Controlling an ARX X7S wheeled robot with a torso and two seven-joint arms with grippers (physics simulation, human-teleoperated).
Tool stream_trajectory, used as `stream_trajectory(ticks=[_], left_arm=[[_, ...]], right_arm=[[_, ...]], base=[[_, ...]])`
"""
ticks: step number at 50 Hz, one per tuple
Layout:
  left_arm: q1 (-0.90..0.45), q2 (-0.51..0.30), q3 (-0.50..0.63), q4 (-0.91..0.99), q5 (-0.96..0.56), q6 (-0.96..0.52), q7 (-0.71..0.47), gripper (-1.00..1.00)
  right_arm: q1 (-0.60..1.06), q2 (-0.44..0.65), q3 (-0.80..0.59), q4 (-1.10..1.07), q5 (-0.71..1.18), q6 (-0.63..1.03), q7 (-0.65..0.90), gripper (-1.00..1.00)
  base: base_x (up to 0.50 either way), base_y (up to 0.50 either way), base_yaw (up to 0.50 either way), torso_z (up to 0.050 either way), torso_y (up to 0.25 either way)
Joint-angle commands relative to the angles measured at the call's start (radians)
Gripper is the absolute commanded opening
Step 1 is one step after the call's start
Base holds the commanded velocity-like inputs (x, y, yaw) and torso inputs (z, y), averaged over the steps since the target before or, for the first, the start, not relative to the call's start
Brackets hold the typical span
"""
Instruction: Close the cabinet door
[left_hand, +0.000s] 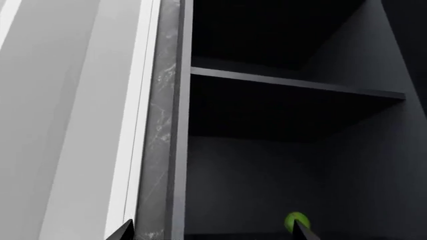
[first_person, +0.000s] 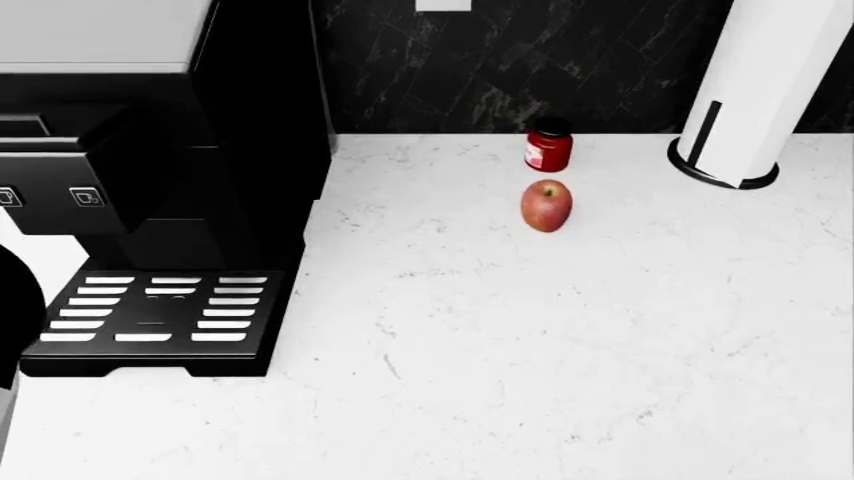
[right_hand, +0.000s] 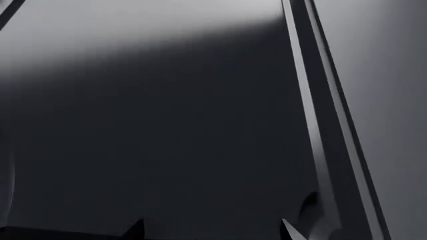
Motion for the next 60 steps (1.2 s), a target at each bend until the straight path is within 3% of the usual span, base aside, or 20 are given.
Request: stream_trajectory(ticks=[1,33,60], left_arm=[[-0.004,-0.029,-0.006,-0.015,-0.144,0.005,-0.109,1.00],[-0.006,-0.110,0.047,-0.025,-0.376,0.066,-0.255,1.00],[0.041,-0.176,0.066,-0.014,-0.479,0.116,-0.303,1.00]], right_arm=[[-0.067,-0.062,-0.083,0.063,0.125,-0.025,-0.037,1.00],[-0.086,-0.167,-0.140,0.220,0.062,-0.105,-0.127,1.00],[-0.131,-0.214,-0.173,0.315,0.029,-0.159,-0.175,1.00]], base=[[0.00,0.00,0.00,0.000,0.000],[0.00,0.00,0.00,0.000,0.000],[0.00,0.00,0.00,0.000,0.000]])
